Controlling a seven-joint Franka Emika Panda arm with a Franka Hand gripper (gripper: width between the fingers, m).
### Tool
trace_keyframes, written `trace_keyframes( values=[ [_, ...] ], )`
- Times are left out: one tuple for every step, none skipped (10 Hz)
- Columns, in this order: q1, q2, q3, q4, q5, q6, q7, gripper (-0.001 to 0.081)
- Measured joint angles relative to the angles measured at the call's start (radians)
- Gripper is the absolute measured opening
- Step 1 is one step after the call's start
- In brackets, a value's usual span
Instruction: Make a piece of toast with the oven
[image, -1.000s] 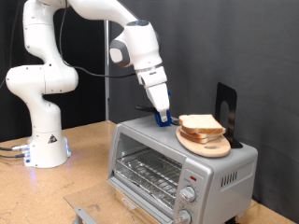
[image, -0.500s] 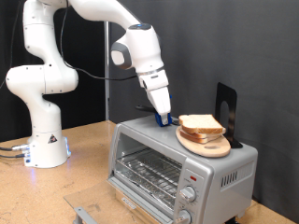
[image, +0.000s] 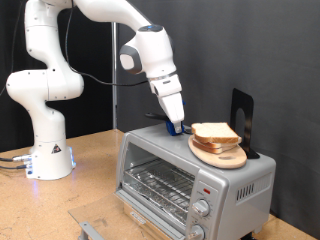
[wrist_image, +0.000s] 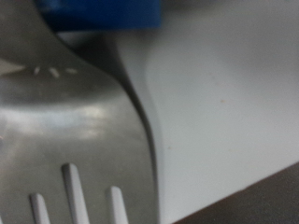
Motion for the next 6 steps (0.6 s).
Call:
trace_keyframes(
  values=[
    [0.000, 0.000, 0.000, 0.000, 0.000, 0.000, 0.000, 0.0682],
    [0.000, 0.000, 0.000, 0.000, 0.000, 0.000, 0.001, 0.0682],
    [-0.001, 0.000, 0.000, 0.000, 0.000, 0.000, 0.003, 0.0682],
    [-0.001, 0.000, 0.000, 0.000, -0.001, 0.000, 0.005, 0.0565],
    [-0.002, 0.000, 0.000, 0.000, -0.002, 0.000, 0.008, 0.0565],
    [-0.004, 0.000, 0.000, 0.000, -0.004, 0.000, 0.012, 0.0380]
  ],
)
